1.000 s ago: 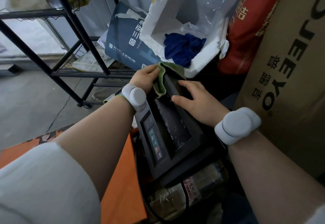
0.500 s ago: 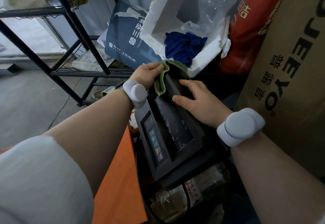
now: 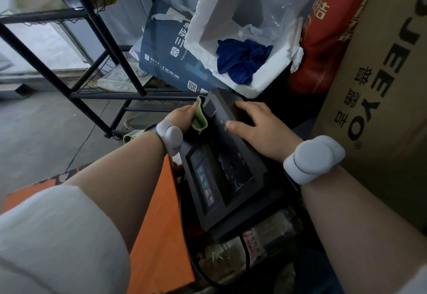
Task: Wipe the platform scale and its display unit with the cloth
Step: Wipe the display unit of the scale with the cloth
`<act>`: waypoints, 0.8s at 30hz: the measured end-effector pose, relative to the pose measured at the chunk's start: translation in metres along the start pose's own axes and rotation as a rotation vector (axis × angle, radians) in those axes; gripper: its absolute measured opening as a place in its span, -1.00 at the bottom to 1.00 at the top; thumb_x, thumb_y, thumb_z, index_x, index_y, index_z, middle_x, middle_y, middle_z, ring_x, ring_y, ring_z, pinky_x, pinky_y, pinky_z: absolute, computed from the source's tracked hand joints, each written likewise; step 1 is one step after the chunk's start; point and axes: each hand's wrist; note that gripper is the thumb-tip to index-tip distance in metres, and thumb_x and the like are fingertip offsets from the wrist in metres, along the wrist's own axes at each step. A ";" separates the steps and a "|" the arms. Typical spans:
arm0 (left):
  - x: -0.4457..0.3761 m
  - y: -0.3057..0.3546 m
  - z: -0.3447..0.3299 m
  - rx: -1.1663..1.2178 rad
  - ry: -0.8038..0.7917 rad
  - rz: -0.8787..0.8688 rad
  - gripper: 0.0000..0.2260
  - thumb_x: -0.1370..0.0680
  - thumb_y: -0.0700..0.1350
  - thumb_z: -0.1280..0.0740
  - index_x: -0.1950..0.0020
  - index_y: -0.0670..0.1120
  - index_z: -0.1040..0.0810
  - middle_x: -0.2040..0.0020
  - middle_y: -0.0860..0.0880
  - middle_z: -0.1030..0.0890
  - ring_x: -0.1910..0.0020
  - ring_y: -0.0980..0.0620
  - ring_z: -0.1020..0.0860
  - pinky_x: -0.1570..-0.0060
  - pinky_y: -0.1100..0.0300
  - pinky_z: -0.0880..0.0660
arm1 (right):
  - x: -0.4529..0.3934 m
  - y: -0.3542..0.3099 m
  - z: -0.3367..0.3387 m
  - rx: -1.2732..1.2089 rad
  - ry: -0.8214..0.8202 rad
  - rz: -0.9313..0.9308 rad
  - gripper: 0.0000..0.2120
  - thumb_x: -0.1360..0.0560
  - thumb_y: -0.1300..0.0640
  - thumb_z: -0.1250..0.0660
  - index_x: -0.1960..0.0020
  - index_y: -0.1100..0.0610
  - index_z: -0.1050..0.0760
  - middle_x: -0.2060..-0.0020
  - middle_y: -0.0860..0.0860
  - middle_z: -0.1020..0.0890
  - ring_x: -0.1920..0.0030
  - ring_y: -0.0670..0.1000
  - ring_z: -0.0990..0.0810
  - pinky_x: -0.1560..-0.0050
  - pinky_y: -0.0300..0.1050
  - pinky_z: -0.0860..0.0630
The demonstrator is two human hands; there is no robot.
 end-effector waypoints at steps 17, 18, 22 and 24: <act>0.005 -0.016 0.004 -0.049 0.048 0.043 -0.59 -0.63 0.09 -0.09 -0.11 -0.17 -0.59 -0.09 -0.17 -0.61 -0.03 -0.09 -0.52 0.08 0.22 -0.30 | -0.001 0.000 0.001 -0.007 -0.016 -0.009 -0.39 -0.50 -0.14 -0.24 -0.49 -0.01 -0.16 -0.48 -0.02 -0.15 -0.48 0.05 -0.15 -0.48 0.02 -0.13; 0.006 -0.021 0.003 -0.066 0.037 0.061 -0.56 -0.63 0.10 -0.08 -0.10 -0.22 -0.58 -0.12 -0.21 -0.61 -0.01 -0.10 -0.52 0.07 0.20 -0.32 | -0.001 0.000 0.000 -0.007 -0.013 -0.009 -0.39 -0.51 -0.14 -0.24 -0.49 -0.01 -0.16 -0.48 -0.02 -0.15 -0.48 0.05 -0.16 -0.48 0.02 -0.13; 0.008 -0.020 0.003 -0.112 0.020 0.099 -0.50 -0.65 0.08 -0.04 -0.17 -0.30 -0.55 -0.10 -0.28 -0.58 0.03 -0.12 -0.50 0.05 0.12 -0.38 | 0.000 0.000 0.001 -0.010 -0.002 -0.010 -0.39 -0.51 -0.13 -0.25 -0.48 0.00 -0.17 -0.47 -0.01 -0.16 -0.48 0.06 -0.16 -0.48 0.03 -0.13; 0.006 -0.016 0.005 -0.118 0.037 0.080 -0.54 -0.65 0.05 -0.06 -0.13 -0.31 -0.56 -0.01 -0.27 -0.58 0.10 -0.08 -0.46 0.10 0.14 -0.36 | 0.000 0.000 0.000 -0.017 -0.003 -0.008 -0.39 -0.50 -0.13 -0.25 -0.48 0.00 -0.17 -0.47 -0.02 -0.16 -0.47 0.06 -0.17 -0.47 0.05 -0.15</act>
Point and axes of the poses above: each hand's wrist, its own x-axis away from the middle knuckle, its own z-axis out of the back of the hand, y = z × x
